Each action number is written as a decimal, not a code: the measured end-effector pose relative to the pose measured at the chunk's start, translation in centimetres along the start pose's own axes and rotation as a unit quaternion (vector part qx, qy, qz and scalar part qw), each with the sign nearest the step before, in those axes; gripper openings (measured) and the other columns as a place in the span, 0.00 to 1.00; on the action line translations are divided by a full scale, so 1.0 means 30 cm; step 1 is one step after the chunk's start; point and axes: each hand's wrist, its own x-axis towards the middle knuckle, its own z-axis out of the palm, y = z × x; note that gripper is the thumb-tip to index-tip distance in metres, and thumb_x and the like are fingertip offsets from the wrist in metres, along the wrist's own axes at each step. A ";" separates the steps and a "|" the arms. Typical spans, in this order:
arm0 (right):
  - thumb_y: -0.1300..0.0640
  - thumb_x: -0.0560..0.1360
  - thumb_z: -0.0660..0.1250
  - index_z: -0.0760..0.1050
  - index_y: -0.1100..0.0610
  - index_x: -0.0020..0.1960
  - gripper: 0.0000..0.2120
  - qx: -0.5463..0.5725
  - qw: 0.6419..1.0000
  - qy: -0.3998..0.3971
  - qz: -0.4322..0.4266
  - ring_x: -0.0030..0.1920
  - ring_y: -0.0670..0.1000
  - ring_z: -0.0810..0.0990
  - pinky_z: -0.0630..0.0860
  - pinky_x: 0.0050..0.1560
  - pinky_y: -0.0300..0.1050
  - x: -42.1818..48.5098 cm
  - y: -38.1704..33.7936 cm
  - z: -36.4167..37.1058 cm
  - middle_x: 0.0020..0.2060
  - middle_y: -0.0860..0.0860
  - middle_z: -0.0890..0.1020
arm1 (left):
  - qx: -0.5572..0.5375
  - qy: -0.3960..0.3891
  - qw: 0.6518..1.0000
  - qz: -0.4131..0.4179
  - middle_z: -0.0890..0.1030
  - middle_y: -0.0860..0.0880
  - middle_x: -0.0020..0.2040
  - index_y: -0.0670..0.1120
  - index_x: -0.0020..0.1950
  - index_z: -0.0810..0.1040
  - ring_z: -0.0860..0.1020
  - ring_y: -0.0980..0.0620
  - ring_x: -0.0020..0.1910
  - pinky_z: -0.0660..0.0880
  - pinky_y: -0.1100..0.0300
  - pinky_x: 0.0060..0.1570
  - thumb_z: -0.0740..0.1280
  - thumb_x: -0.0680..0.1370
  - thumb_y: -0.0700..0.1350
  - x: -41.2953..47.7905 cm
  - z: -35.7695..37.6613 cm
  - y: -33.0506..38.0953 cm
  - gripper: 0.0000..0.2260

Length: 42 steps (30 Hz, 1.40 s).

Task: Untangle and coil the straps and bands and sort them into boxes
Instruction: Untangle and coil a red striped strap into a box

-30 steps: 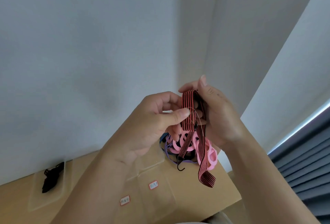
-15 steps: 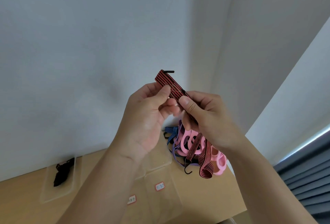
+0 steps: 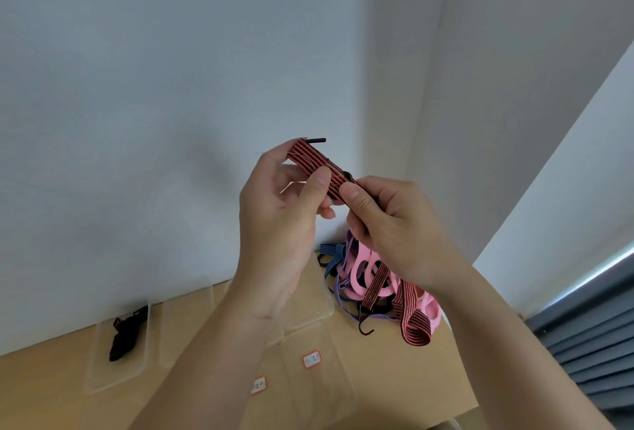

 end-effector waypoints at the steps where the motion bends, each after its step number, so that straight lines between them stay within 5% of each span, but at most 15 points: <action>1: 0.54 0.84 0.61 0.79 0.57 0.41 0.16 0.001 1.000 0.011 0.008 0.23 0.44 0.66 0.64 0.27 0.37 -0.001 -0.001 0.003 0.22 0.44 0.74 | 0.023 0.011 0.999 0.030 0.82 0.46 0.42 0.43 0.63 0.76 0.80 0.49 0.35 0.77 0.59 0.38 0.69 0.79 0.34 -0.006 0.006 -0.007 0.13; 5: 0.55 0.83 0.62 0.78 0.61 0.36 0.19 0.042 0.997 0.065 0.032 0.21 0.44 0.71 0.67 0.25 0.36 -0.013 -0.001 0.026 0.22 0.47 0.77 | 0.080 0.036 0.989 0.122 0.84 0.52 0.44 0.49 0.56 0.74 0.84 0.51 0.39 0.80 0.59 0.42 0.70 0.79 0.35 -0.046 0.035 -0.037 0.11; 8: 0.58 0.84 0.62 0.80 0.63 0.41 0.16 0.107 0.988 0.105 0.032 0.25 0.47 0.74 0.71 0.26 0.39 -0.024 0.005 0.046 0.26 0.47 0.79 | 0.110 0.026 0.979 0.170 0.84 0.53 0.46 0.54 0.51 0.74 0.85 0.47 0.46 0.83 0.48 0.47 0.71 0.78 0.38 -0.065 0.044 -0.070 0.12; 13: 0.62 0.84 0.58 0.83 0.62 0.46 0.16 0.218 0.973 0.071 0.029 0.39 0.54 0.82 0.78 0.43 0.59 -0.027 -0.013 0.037 0.39 0.54 0.86 | 0.166 0.018 0.953 0.255 0.85 0.49 0.56 0.39 0.53 0.79 0.84 0.51 0.54 0.80 0.52 0.52 0.72 0.78 0.31 -0.063 0.045 -0.102 0.07; 17: 0.63 0.84 0.57 0.81 0.65 0.49 0.15 0.297 0.954 0.039 -0.006 0.45 0.54 0.81 0.78 0.46 0.46 -0.034 -0.030 0.030 0.42 0.59 0.82 | 0.197 0.060 0.916 0.344 0.84 0.42 0.57 0.33 0.47 0.80 0.84 0.49 0.56 0.80 0.54 0.52 0.73 0.75 0.31 -0.048 0.050 -0.124 0.04; 22: 0.62 0.82 0.61 0.80 0.66 0.56 0.11 0.340 0.940 0.023 -0.024 0.46 0.54 0.75 0.74 0.51 0.46 -0.049 -0.025 0.043 0.45 0.59 0.76 | 0.227 0.104 0.882 0.399 0.85 0.41 0.56 0.34 0.44 0.80 0.85 0.48 0.53 0.80 0.57 0.50 0.78 0.72 0.32 -0.058 0.061 -0.144 0.07; 25: 0.62 0.82 0.62 0.84 0.59 0.55 0.11 0.321 0.945 0.068 -0.005 0.42 0.54 0.77 0.77 0.46 0.45 -0.043 -0.024 0.026 0.44 0.58 0.80 | 0.240 0.033 0.902 0.356 0.83 0.44 0.63 0.36 0.50 0.82 0.83 0.48 0.58 0.80 0.55 0.54 0.77 0.70 0.30 -0.065 0.050 -0.151 0.11; 28: 0.62 0.82 0.63 0.83 0.57 0.60 0.12 0.272 0.956 0.108 0.021 0.39 0.51 0.82 0.79 0.40 0.42 -0.028 -0.014 -0.005 0.44 0.55 0.86 | 0.125 -0.073 0.970 0.196 0.82 0.48 0.65 0.40 0.57 0.81 0.83 0.49 0.59 0.79 0.49 0.58 0.72 0.72 0.32 -0.080 0.042 -0.136 0.14; 31: 0.63 0.82 0.64 0.82 0.57 0.61 0.12 0.179 0.981 0.077 -0.007 0.42 0.53 0.85 0.79 0.39 0.43 -0.020 -0.001 -0.016 0.47 0.56 0.87 | 0.004 -0.010 0.999 0.044 0.86 0.49 0.51 0.46 0.54 0.82 0.84 0.50 0.46 0.79 0.56 0.46 0.71 0.76 0.41 -0.056 0.031 -0.090 0.07; 35: 0.63 0.81 0.67 0.83 0.54 0.59 0.11 0.097 0.995 0.024 -0.016 0.42 0.51 0.85 0.82 0.46 0.54 -0.019 0.014 -0.016 0.46 0.51 0.88 | 0.007 -0.016 1.000 -0.015 0.86 0.47 0.48 0.49 0.63 0.78 0.81 0.50 0.36 0.77 0.57 0.37 0.73 0.77 0.47 0.002 -0.006 -0.044 0.15; 39: 0.62 0.79 0.69 0.85 0.56 0.57 0.09 0.100 0.994 0.028 -0.022 0.39 0.47 0.82 0.79 0.43 0.40 -0.011 0.004 -0.028 0.44 0.51 0.88 | 0.058 -0.080 0.995 -0.027 0.87 0.45 0.48 0.44 0.59 0.83 0.86 0.47 0.45 0.83 0.51 0.51 0.73 0.76 0.42 0.023 -0.031 -0.031 0.11; 42: 0.62 0.78 0.69 0.84 0.60 0.57 0.09 0.129 0.991 0.042 -0.013 0.34 0.43 0.79 0.74 0.38 0.33 -0.008 0.003 -0.039 0.36 0.46 0.86 | 0.005 -0.048 0.999 -0.021 0.87 0.44 0.46 0.40 0.53 0.85 0.87 0.46 0.46 0.83 0.51 0.51 0.73 0.74 0.41 0.022 -0.031 -0.030 0.09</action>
